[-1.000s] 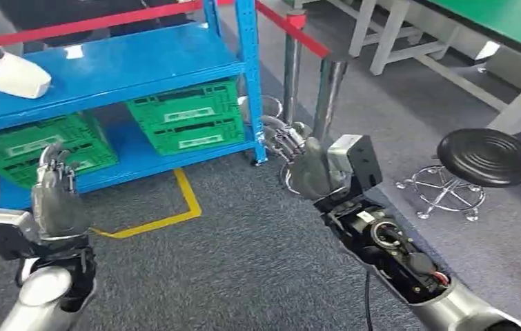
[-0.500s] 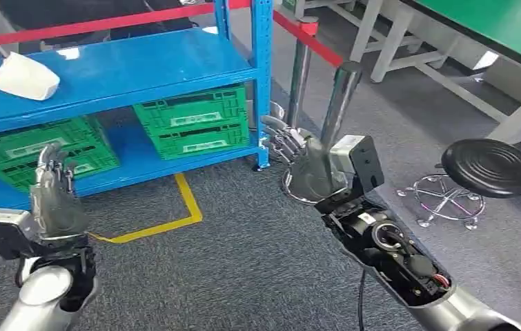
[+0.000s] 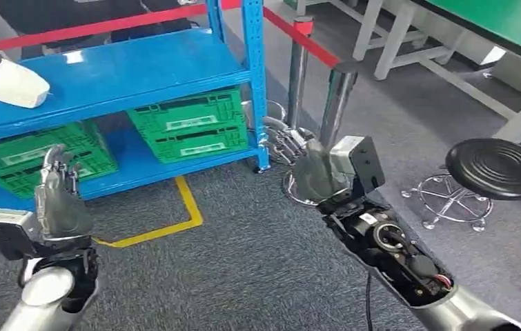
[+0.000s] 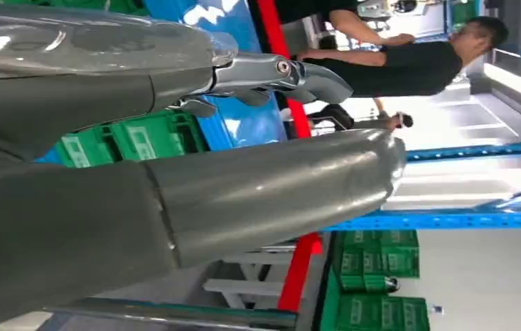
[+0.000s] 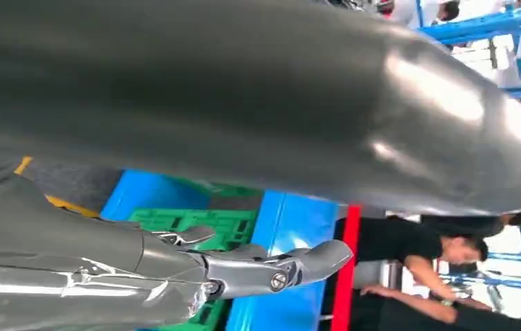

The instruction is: Take the parts from the cabinet and place them on the table.

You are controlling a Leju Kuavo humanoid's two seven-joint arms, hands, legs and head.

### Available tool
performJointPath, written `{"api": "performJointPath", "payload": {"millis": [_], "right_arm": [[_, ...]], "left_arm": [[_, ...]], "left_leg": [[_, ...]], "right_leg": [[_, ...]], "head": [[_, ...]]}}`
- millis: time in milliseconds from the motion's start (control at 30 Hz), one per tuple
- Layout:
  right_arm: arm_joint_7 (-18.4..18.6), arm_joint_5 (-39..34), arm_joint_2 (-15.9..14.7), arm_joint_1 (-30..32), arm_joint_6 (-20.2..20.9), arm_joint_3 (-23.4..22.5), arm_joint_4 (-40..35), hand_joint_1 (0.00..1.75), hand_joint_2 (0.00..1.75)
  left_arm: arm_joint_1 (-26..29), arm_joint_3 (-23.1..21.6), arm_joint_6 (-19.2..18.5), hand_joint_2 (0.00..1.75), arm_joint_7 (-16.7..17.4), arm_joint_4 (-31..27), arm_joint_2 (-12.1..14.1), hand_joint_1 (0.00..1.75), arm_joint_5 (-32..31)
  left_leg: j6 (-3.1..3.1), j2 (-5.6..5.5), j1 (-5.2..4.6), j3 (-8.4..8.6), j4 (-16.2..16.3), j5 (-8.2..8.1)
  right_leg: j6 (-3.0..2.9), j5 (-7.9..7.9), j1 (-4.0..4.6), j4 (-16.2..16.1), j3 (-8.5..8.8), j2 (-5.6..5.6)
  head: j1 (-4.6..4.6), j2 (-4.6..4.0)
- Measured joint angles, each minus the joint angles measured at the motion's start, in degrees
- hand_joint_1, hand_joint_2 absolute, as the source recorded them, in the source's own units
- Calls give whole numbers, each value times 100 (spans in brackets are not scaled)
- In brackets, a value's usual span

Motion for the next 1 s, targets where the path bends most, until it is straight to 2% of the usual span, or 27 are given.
{"api": "performJointPath", "payload": {"millis": [33, 67, 100, 133, 200, 233, 267, 333, 400, 433, 467, 500, 533, 567, 600, 633, 700, 733, 767, 800, 867, 900, 933, 967, 1000], "right_arm": [[4, 2, 0, 11, -15, 0, 0, 0, 0], [7, 2, 0, 18, -20, 0, 0, 0, 0], [9, 2, 0, 25, -26, 0, 0, 0, 0], [9, 4, 0, 30, -24, 0, 0, 0, 0], [7, 7, 2, 29, -13, 0, 0, 0, 0], [4, 9, 2, 19, -2, 0, 0, 0, 0], [7, 9, 2, 10, 7, 2, 0, 0, 0], [7, 9, 2, 12, 37, 4, 0, 0, 0], [7, 9, 2, 11, 37, 0, -7, 0, 0], [-2, 9, 2, 8, 37, -4, -7, 0, 0], [0, 9, 2, -1, 42, -4, -7, 0, 0], [2, 9, 2, 8, 44, -4, -7, 0, 0], [4, 9, 2, 31, 44, -2, -4, 0, 0], [4, 9, 2, 45, 44, 0, -4, 0, 0], [7, 9, 2, 56, 44, 4, -4, 0, 0], [7, 9, 2, 59, 44, 2, -4, 0, 0], [7, 9, 2, 55, 44, 2, -4, 0, 0], [7, 9, 2, 50, 44, 0, -4, 0, 0], [7, 11, 2, 47, 44, -2, -2, 0, 0], [4, 13, 2, 32, 46, 0, -9, 0, 0], [7, 44, 4, 48, 52, 4, -11, 0, 0], [9, 70, 4, 48, 55, 0, -11, 0, 0], [9, 87, 4, 43, 57, -2, -11, 0, 0], [4, 98, 7, 39, 63, 0, -15, 0, 0], [11, 98, 7, 38, 72, 2, -20, 0, 0]], "left_arm": [[19, 0, -4, 0, 0, 0, 0, 0, 0], [26, -2, -7, 0, 0, 0, 0, 0, 0], [24, -4, -9, 0, 2, 0, 4, 0, 0], [19, -4, 2, 0, 2, 0, 11, 0, 0], [5, -4, 55, 0, 18, 0, 13, 0, -2], [0, -4, 68, 0, 20, 0, 13, 0, -4], [0, -4, 79, 0, 31, -9, 13, 0, -2], [14, -7, 83, 0, 37, -17, 22, 0, -2], [16, -7, 87, 0, 37, -50, 28, 0, -2], [14, -7, 85, 0, 37, -68, 30, 0, -7], [8, -7, 85, 0, 39, -72, 28, 0, -4], [19, -7, 83, 0, 39, -74, 28, 0, -4], [35, -7, 83, 0, 39, -74, 31, 0, -4], [45, -7, 83, 0, 42, -72, 31, 0, -4], [52, -7, 83, 0, 42, -74, 31, 0, -4], [59, -7, 83, 0, 42, -74, 31, 0, -4], [59, -7, 83, 0, 44, -74, 31, 0, -4], [59, -7, 83, 0, 44, -76, 31, 0, -4], [51, -7, 83, 0, 53, -77, 31, 0, -7], [46, -7, 83, 0, 68, -83, 35, 0, -9], [51, -7, 83, 0, 79, -92, 37, 0, -18], [45, -7, 90, 0, 79, -101, 37, 0, -22], [48, -7, 94, 0, 83, -111, 44, 0, -24], [31, -9, 101, 0, 87, -118, 46, 0, -33], [23, -9, 101, 0, 98, -120, 50, 0, -37]], "left_leg": [[-22, 1, 13, -287, 459, -126], [-33, 2, 24, -465, 680, -115], [-34, 3, 34, -476, 592, 27], [-27, 4, 40, -343, 231, 286], [4, 10, 52, 156, -847, 854], [29, 12, 48, 311, -1169, 860], [69, -3, 12, 326, -1222, 838], [130, -9, -12, 325, -1200, 803], [216, -8, 21, 396, -1274, 809], [254, -6, 28, 445, -1292, 793], [286, -2, 29, 468, -1290, 774], [303, -2, 19, 480, -1289, 761], [322, -2, 3, 485, -1287, 748], [335, -2, -10, 488, -1282, 737], [342, -5, -20, 505, -1280, 721], [338, -15, -25, 536, -1276, 698], [315, -38, -33, 625, -1261, 638], [297, -39, -35, 657, -1258, 603], [276, -37, -64, 640, -1259, 594], [250, -37, -62, 590, -1228, 597], [188, -23, -52, 559, -1245, 628], [152, -20, -74, 567, -1229, 602], [120, -12, -61, 562, -1169, 543], [75, -6, -54, 450, -912, 405], [51, -3, -41, 211, -447, 199]], "right_leg": [[-11, -11, 3, 0, 1, -3], [-16, -19, 1, 1, 5, -2], [-13, -35, -1, 1, 22, 3], [-1, -56, -7, 1, 50, 9], [39, -112, -14, 0, 133, 18], [68, -138, 4, 0, 138, 19], [98, -155, 23, 12, 123, 40], [159, -166, 21, -29, 148, 33], [245, -217, 4, -51, 191, 32], [249, -339, 0, 126, 106, 3], [250, -547, 7, 527, -68, -8], [255, -738, 12, 1011, -309, -8], [264, -938, 15, 1589, -625, -8], [267, -1035, 14, 1981, -860, -9], [262, -965, 15, 2050, -939, -9], [245, -724, 15, 1786, -857, -9], [181, -71, 20, 719, -383, -8], [140, 103, 31, 235, -194, -10], [119, 10, 55, 195, -147, -8], [114, -8, 84, 93, -97, -11], [77, -12, 92, 92, -100, -4], [47, 7, 33, 39, -61, 0], [34, 14, 13, 8, -18, -9], [19, 8, 13, -1, 6, -10], [2, -1, 14, 1, 11, -15]], "head": [[-24, 0], [-28, 0], [-35, 0], [-46, 0], [-63, 0], [-81, 0], [-94, 0], [-61, 0], [-59, 0], [-42, 0], [0, 0], [59, 0], [94, 0], [103, 0], [105, 0], [120, 0], [173, 0], [208, 0], [190, 0], [218, 0], [192, 0], [195, 0], [190, 0], [131, 0], [74, 0]]}}
